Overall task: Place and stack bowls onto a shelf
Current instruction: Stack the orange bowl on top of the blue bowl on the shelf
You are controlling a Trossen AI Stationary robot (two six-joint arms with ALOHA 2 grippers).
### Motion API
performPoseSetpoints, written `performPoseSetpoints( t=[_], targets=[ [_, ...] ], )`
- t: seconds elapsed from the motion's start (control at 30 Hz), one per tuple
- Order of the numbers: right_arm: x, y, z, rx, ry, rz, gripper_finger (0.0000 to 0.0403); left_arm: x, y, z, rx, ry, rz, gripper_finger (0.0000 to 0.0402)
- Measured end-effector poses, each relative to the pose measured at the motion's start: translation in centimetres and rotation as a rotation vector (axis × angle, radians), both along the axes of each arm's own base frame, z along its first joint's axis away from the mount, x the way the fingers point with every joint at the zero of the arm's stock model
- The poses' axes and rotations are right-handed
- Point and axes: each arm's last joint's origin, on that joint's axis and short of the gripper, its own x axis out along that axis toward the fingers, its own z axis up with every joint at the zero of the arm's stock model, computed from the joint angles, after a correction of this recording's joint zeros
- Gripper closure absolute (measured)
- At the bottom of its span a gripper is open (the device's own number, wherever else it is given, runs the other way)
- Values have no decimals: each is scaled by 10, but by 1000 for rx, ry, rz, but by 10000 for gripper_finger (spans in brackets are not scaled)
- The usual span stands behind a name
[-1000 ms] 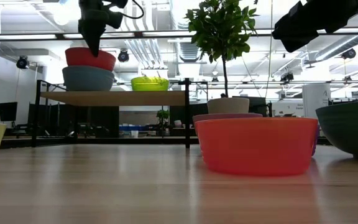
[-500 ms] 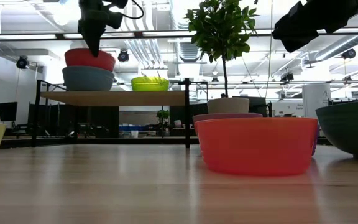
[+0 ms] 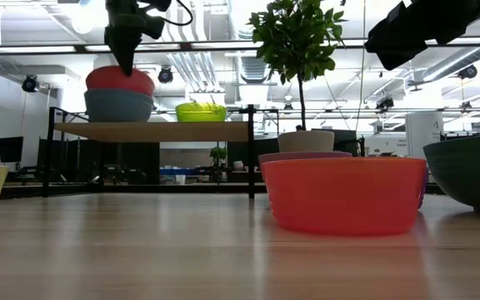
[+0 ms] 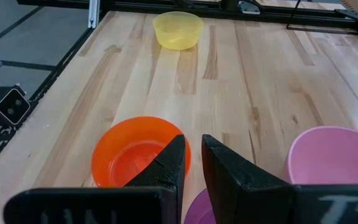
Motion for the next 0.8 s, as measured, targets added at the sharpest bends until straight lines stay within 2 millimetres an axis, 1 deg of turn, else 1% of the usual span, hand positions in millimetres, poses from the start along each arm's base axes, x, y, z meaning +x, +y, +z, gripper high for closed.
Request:
performPoseSetpoints(
  t=[0.3, 0.4, 0.47, 0.53, 0.63, 0.7, 0.8],
  targets=[
    [0, 0, 0, 0, 0, 0, 360, -1, -1, 1, 5, 0, -6, 283],
    [0, 0, 0, 0, 0, 0, 360, -4, -3, 4, 13, -12, -6, 263],
    [0, 0, 0, 0, -1, 0, 360, -7, -6, 10, 25, -37, -8, 256],
    [0, 0, 0, 0, -1, 0, 360, -12, -9, 18, 52, -77, -19, 254],
    [0, 0, 0, 0, -1, 0, 360, -18, -15, 31, 125, -198, -54, 263],
    [0, 0, 0, 0, -1, 0, 360, -23, -18, 37, 174, -247, -66, 282],
    [0, 0, 0, 1, -2, 0, 360, -31, -21, 36, 229, -235, -33, 331]
  ],
)
